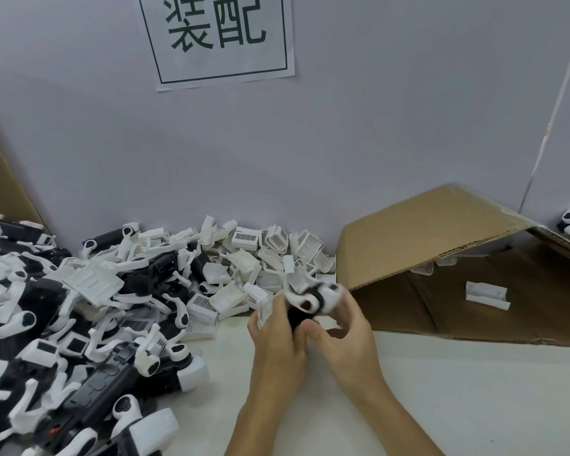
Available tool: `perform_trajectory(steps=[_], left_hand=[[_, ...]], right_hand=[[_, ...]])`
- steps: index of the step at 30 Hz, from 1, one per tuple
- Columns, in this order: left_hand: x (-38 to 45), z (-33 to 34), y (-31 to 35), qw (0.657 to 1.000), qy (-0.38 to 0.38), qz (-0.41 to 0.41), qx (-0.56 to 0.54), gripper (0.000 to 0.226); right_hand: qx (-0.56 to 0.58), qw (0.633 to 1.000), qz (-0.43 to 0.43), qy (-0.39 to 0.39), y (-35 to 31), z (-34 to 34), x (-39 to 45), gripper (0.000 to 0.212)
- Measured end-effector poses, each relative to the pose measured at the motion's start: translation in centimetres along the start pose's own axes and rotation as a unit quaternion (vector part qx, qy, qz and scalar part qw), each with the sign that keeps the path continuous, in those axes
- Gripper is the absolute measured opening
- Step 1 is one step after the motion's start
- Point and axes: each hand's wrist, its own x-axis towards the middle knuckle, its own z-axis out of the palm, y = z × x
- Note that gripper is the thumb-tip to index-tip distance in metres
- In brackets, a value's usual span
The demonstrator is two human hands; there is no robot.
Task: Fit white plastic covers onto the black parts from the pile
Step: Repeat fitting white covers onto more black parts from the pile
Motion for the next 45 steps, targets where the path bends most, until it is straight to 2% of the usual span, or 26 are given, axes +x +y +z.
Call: perform_trajectory(steps=[2,4,7,9,11,13,15,18,19,22,23,26,29,32,45], left_hand=[[0.5,-0.2,0.0,0.989,0.055,-0.073,-0.117,0.026],[1.0,-0.7,0.2,0.951,0.117,-0.144,-0.249,0.012],[1.8,-1.4,0.3,0.843,0.173,-0.283,-0.424,0.025],[2.1,-1.6,0.3,0.773,0.182,-0.343,-0.501,0.03],[2.1,-2.0,0.4,0.712,0.169,-0.362,-0.577,0.033],[2.0,-2.4,0.4,0.676,0.125,-0.365,-0.628,0.037],[1.9,-2.6,0.7,0.682,0.092,-0.367,-0.626,0.034],[1.9,-1.9,1.0,0.744,0.082,-0.373,-0.548,0.021],[1.9,-1.7,1.0,0.751,0.078,-0.372,-0.54,0.019],[1.7,-1.6,0.9,0.738,0.044,-0.343,-0.579,0.037],[1.7,-1.5,0.7,0.743,0.035,-0.337,-0.577,0.041],[1.4,-1.4,0.6,0.768,0.012,-0.316,-0.557,0.031],[1.3,-1.2,0.6,0.786,0.005,-0.316,-0.532,0.027],[1.1,-1.0,0.8,0.801,-0.006,-0.31,-0.511,0.028],[0.7,-0.5,1.1,0.83,-0.005,-0.291,-0.476,0.028]], right_hand=[[-0.017,1.0,0.009,0.006,-0.2,0.1,-0.1,0.076],[-0.012,0.999,0.024,0.024,-0.4,0.1,-0.2,0.056],[-0.03,0.998,0.041,0.021,-0.3,0.0,-0.1,0.025],[-0.056,0.997,0.048,0.021,-0.1,0.0,0.0,0.022],[-0.072,0.996,0.056,0.013,0.1,0.1,0.2,0.022],[-0.107,0.992,0.062,-0.005,0.2,0.4,0.2,0.029],[-0.135,0.989,0.065,-0.022,0.4,0.5,0.2,0.035],[-0.143,0.988,0.051,-0.039,0.6,0.7,0.0,0.033],[-0.139,0.988,0.044,-0.042,0.5,0.7,0.0,0.031],[-0.087,0.995,0.029,-0.048,0.1,0.6,-0.1,0.021],[-0.069,0.996,0.032,-0.052,-0.1,0.5,-0.2,0.024],[-0.05,0.994,0.043,-0.084,-0.5,0.4,-0.2,0.033],[-0.053,0.994,0.048,-0.088,-0.6,0.3,0.0,0.023],[-0.056,0.993,0.064,-0.085,-0.5,0.2,0.2,0.033],[-0.072,0.985,0.098,-0.12,0.6,0.1,0.6,0.038]])
